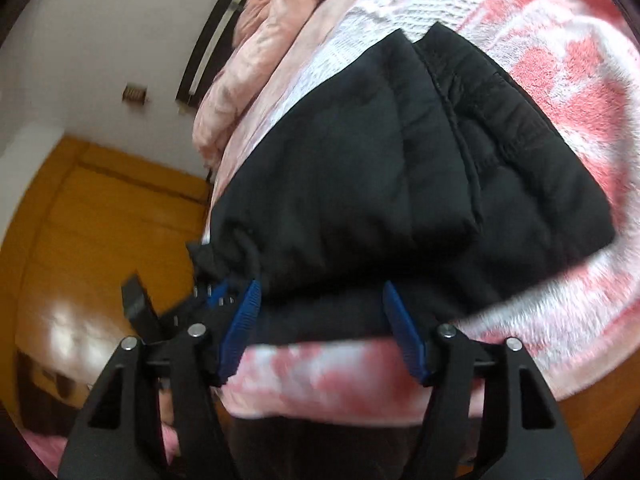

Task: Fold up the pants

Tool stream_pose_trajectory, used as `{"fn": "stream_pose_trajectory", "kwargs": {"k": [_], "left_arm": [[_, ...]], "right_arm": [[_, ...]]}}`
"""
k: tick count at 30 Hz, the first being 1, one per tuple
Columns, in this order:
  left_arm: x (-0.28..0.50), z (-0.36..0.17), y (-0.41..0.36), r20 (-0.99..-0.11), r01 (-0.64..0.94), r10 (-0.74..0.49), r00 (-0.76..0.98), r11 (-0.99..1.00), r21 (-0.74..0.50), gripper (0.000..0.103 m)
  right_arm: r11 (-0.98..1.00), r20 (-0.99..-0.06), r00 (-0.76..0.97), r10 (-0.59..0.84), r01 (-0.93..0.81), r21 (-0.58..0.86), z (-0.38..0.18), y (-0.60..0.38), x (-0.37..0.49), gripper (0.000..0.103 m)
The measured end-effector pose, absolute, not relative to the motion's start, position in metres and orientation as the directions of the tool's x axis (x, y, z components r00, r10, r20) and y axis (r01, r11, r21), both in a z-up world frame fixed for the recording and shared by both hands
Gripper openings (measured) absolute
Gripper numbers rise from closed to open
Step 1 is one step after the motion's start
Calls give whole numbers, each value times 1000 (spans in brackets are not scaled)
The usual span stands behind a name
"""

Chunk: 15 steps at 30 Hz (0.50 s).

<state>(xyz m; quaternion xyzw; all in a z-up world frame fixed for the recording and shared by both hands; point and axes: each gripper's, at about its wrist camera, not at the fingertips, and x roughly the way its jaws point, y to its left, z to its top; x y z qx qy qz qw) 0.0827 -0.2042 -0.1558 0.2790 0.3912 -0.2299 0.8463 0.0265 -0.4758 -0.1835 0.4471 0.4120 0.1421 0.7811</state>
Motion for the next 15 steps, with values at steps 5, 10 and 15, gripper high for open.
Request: {"fn": "stream_pose_trajectory", "kwargs": {"k": [5,10,15], "left_arm": [[83,-155,-205,-788,595,-173,591,753,281,11],[75,-148,-210,-770,587,-185,610,759,282,19],[69,-131,-200,-809,548,-221,545,824,145,27]], "right_arm": [[464,-479,637,603,208,861,-190,-489,50,11],[510,-510,640,575,208,835,-169,-496,44,4],[601,-642,563,521,293,744,-174,-488,41,3]]}}
